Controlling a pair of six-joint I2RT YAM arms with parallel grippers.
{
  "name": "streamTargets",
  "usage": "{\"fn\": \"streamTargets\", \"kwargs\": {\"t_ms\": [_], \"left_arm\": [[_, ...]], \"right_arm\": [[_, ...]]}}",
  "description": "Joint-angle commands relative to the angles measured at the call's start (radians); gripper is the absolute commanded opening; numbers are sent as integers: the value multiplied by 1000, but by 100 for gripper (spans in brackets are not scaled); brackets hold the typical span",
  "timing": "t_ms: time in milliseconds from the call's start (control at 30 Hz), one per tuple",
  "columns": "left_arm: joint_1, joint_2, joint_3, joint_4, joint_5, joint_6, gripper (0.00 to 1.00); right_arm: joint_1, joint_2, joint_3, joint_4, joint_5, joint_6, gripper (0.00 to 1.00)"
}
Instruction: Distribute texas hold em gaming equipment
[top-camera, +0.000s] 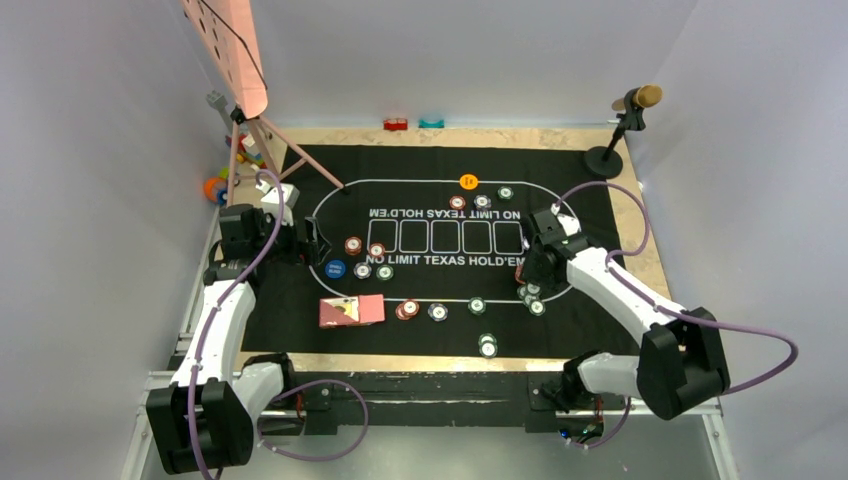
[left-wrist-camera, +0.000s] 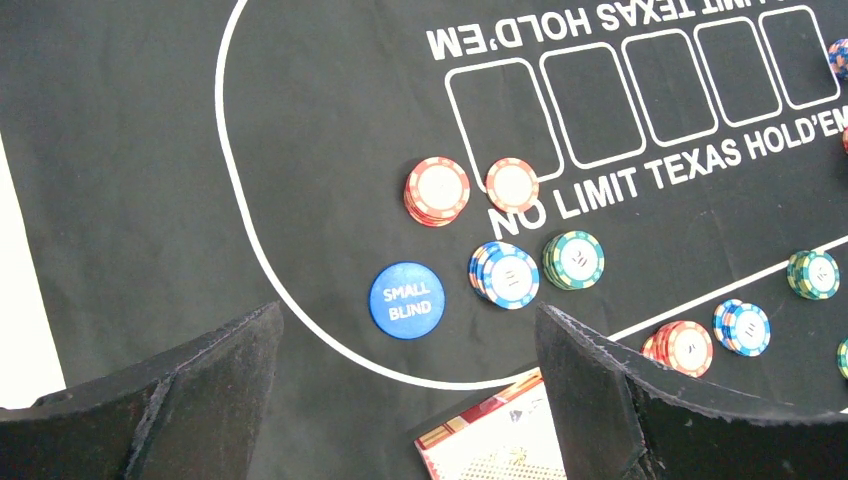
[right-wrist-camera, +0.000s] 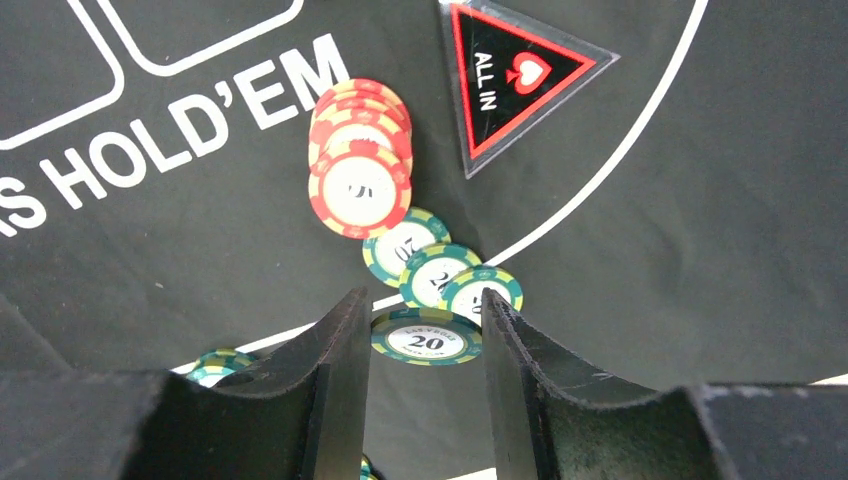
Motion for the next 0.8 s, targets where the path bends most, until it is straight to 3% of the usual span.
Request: {"fn": "streamTargets", "kwargs": {"t_ms": [0, 67, 133, 433, 600, 767], "left_arm": [[3, -10, 8, 16, 32, 16, 100], [4, -10, 9, 14, 39, 22, 100], [3, -10, 9, 3, 58, 43, 100], [1, -34, 15, -77, 207, 215, 100], [-2, -17, 48, -240, 348, 484, 100], [-5, 4, 71, -467, 431, 836, 100]], "right_arm": [[-46, -21, -14, 30, -40, -19, 42], [-67, -27, -29, 44, -72, -20, 56], [-82, -32, -34, 56, -92, -23, 64], [-87, -47, 4, 55, -79, -55, 73], [-49, -74, 54, 85, -115, -118, 75], [76, -39, 135, 133, -154, -207, 76]]}}
